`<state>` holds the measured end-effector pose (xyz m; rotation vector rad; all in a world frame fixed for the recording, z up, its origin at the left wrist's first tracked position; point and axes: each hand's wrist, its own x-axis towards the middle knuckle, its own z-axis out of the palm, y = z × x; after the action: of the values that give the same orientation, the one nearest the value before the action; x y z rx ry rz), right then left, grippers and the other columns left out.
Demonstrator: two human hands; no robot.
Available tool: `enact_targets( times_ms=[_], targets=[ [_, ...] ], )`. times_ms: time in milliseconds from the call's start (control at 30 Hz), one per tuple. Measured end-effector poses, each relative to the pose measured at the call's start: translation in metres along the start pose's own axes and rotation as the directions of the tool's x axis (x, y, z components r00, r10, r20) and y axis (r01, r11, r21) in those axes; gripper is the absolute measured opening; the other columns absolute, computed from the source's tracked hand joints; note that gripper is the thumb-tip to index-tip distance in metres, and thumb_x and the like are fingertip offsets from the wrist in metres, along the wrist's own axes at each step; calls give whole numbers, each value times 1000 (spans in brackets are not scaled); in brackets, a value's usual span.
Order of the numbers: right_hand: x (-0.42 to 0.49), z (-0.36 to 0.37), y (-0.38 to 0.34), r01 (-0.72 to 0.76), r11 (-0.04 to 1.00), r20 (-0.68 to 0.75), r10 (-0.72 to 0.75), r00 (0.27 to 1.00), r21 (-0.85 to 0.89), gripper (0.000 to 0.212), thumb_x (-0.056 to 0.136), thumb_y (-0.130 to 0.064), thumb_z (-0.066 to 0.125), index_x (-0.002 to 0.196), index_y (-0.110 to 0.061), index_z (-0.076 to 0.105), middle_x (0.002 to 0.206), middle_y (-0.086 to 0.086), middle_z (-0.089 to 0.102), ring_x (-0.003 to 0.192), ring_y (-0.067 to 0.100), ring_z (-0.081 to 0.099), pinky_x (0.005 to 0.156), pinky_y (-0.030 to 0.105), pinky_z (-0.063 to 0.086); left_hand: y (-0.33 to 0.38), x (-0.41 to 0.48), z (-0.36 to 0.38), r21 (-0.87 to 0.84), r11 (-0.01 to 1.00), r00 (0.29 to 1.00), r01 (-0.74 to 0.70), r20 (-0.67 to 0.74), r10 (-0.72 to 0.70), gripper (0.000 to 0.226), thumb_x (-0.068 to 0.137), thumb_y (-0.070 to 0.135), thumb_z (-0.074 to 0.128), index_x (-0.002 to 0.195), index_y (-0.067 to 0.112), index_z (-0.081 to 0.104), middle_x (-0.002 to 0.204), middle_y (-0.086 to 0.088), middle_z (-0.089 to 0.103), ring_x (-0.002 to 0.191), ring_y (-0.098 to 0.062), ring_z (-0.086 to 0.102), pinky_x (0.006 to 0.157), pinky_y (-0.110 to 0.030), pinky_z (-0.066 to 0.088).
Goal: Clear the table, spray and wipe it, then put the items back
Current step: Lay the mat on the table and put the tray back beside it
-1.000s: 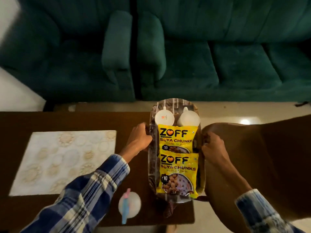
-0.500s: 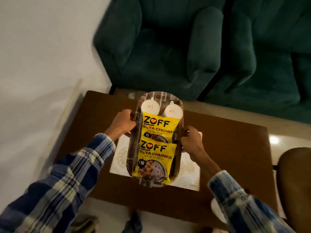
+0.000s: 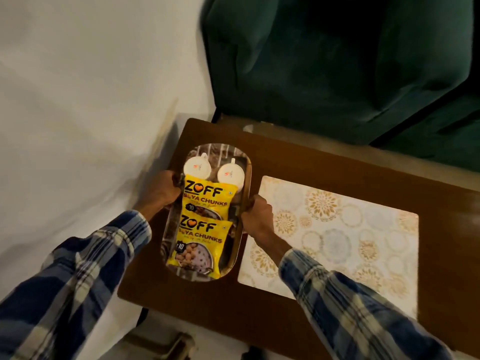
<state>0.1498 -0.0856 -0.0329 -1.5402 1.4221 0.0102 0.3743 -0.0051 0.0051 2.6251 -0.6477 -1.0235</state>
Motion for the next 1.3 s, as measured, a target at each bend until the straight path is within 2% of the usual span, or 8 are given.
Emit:
enact_targets(
  times_ms=[267, 400, 567, 700, 833, 967, 1067, 1300],
  targets=[
    [10, 31, 13, 16, 998, -28, -18, 999, -66, 10, 94, -15, 58, 104, -12, 57, 99, 9, 66, 83, 26, 63, 57, 32, 50, -33, 33, 21, 62, 996, 997, -64, -44, 67, 9, 88, 9, 69, 94, 12, 63, 91, -15, 69, 75, -35, 69, 67, -51, 61],
    [11, 34, 15, 14, 997, -30, -16, 999, -72, 14, 92, -14, 60, 106, -13, 56, 101, 10, 65, 86, 29, 62, 65, 40, 57, -35, 34, 23, 89, 994, 996, -70, -48, 74, 7, 89, 12, 69, 91, 15, 63, 90, -12, 71, 73, -32, 68, 69, -49, 61],
    [4, 22, 18, 36, 996, -10, -37, 999, -78, 12, 92, -14, 61, 103, -13, 55, 98, 9, 65, 76, 22, 61, 52, 28, 47, -30, 16, 22, 6, 995, 991, -101, -87, 101, 23, 88, 1, 65, 110, 6, 64, 102, -12, 68, 90, -32, 65, 79, -41, 53],
    [-18, -10, 27, 61, 995, -25, -64, 998, -84, 36, 91, -26, 68, 123, -19, 55, 99, 5, 70, 81, 22, 68, 71, 43, 60, -24, -27, 19, -41, 974, 886, -222, -427, 184, 47, 83, -13, 55, 126, 5, 58, 123, -18, 60, 113, -34, 59, 90, -37, 47],
    [-53, -74, 57, 90, 994, -60, -94, 994, -68, 41, 93, -29, 69, 130, -25, 52, 109, -1, 66, 98, 20, 65, 83, 44, 59, 16, -99, 39, -11, 892, 744, -453, -556, 371, 50, 81, -13, 51, 127, 8, 52, 129, -15, 49, 119, -28, 51, 97, -38, 47],
    [-98, -156, 102, 119, 993, -88, -119, 989, -11, 47, 94, -29, 70, 137, -25, 51, 116, -1, 62, 100, 21, 66, 85, 45, 59, 74, -177, 98, -37, 816, 730, -577, -471, 495, 54, 82, -11, 57, 131, 10, 51, 135, -13, 47, 129, -27, 46, 104, -38, 45],
    [-145, -238, 151, 108, 994, -149, -105, 983, 10, 55, 95, -28, 70, 145, -24, 48, 129, 3, 60, 108, 21, 62, 91, 44, 56, 119, -242, 157, -50, 752, 724, -658, -315, 613, 57, 84, -6, 60, 137, 14, 48, 138, -9, 48, 131, -23, 45, 105, -31, 42],
    [-219, -394, 259, 86, 994, -239, -99, 966, -63, 65, 95, -34, 67, 152, -31, 36, 154, 1, 45, 142, 27, 40, 112, 53, 41, 187, -357, 278, -70, 704, 701, -707, 63, 711, 81, 84, 7, 74, 150, 27, 31, 152, -1, 41, 139, -21, 42, 110, -39, 43]
  ],
)
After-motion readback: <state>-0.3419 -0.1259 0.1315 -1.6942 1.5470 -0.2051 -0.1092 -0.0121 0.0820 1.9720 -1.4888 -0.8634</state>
